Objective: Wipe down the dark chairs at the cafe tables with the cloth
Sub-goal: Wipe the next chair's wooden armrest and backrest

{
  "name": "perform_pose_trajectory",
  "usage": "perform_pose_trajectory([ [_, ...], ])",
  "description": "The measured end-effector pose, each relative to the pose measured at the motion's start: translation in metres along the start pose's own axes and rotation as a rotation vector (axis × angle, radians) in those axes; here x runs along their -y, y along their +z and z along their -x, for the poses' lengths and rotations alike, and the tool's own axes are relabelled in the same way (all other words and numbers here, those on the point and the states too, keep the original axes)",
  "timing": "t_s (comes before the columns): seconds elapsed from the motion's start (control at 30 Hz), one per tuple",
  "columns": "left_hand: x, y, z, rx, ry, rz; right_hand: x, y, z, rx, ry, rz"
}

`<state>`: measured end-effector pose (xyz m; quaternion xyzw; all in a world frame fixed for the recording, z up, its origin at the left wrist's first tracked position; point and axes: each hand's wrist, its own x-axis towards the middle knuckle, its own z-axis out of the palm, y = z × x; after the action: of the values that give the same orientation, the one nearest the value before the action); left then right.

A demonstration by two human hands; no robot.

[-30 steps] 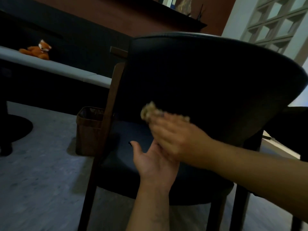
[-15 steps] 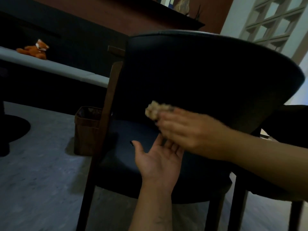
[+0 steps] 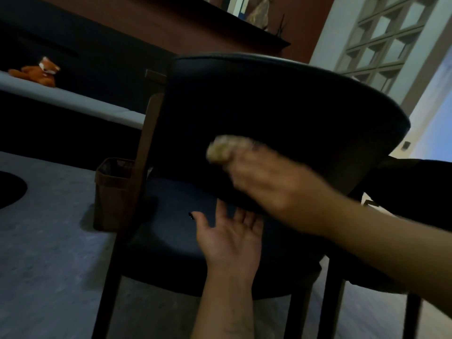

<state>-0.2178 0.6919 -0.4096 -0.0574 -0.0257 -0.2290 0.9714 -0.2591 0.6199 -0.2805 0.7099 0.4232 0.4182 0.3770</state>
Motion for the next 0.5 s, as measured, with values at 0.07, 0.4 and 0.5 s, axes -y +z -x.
perform_pose_trajectory([
  [0.07, 0.003, 0.0, -0.002, -0.009, 0.016, 0.005, -0.028, -0.013, -0.003, -0.183, 0.238, 0.014],
  [0.4, 0.003, -0.008, -0.005, 0.008, 0.016, -0.025, 0.007, 0.01, 0.04, 0.083, -0.031, -0.105],
  [0.5, 0.008, -0.008, -0.005, -0.003, 0.031, -0.002, -0.035, -0.008, 0.03, -0.3, 0.329, -0.019],
])
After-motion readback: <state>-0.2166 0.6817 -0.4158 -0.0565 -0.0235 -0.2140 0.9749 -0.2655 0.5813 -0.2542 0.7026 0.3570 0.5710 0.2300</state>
